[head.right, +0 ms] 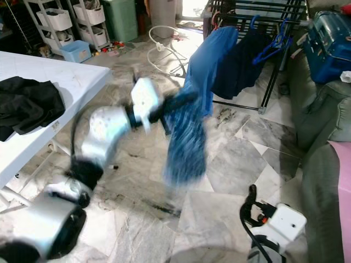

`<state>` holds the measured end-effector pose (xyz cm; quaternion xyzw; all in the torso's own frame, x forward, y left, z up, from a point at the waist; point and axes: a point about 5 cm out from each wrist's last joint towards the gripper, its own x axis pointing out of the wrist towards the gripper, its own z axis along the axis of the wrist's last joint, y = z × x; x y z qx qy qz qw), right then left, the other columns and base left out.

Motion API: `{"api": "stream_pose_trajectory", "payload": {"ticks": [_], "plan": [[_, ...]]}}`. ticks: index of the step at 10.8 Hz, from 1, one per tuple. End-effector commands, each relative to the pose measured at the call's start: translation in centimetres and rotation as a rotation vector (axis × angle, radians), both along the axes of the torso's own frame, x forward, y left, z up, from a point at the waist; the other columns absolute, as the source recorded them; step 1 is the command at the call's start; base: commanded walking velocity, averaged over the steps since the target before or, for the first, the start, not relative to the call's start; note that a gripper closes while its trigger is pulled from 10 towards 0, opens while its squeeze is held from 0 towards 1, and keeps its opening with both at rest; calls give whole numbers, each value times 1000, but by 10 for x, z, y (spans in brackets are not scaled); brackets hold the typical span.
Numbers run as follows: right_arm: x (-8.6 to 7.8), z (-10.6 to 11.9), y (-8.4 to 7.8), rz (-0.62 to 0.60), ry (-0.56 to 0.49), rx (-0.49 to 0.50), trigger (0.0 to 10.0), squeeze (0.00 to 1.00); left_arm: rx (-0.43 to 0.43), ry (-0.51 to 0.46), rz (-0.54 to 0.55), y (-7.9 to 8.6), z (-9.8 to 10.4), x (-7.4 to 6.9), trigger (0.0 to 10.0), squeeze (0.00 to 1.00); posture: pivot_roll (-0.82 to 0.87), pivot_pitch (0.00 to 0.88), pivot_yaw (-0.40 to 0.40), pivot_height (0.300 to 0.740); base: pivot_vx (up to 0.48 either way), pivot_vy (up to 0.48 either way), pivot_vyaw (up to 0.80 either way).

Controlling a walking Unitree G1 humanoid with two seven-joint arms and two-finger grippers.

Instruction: Hang hanger

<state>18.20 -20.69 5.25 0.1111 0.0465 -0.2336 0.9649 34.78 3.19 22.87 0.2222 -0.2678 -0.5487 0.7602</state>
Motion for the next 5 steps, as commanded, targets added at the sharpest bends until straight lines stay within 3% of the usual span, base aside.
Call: {"api": "stream_pose_trajectory", "payload": {"ticks": [1,3,5], "plan": [[2,-2,10,-9,3,37,10000,0,70,-1,-28,0,-9,-2,10000,0,-51,65,18,740,0,0,0],[2,-4,13,-17,-1,44,10000,0,187,-147,-118,4,-15,-9,10000,0,-57,72,45,740,0,0,0],[0,-5,13,-25,3,46,10000,0,191,-183,-113,3,-14,-9,10000,0,-64,73,49,740,0,0,0]]}}
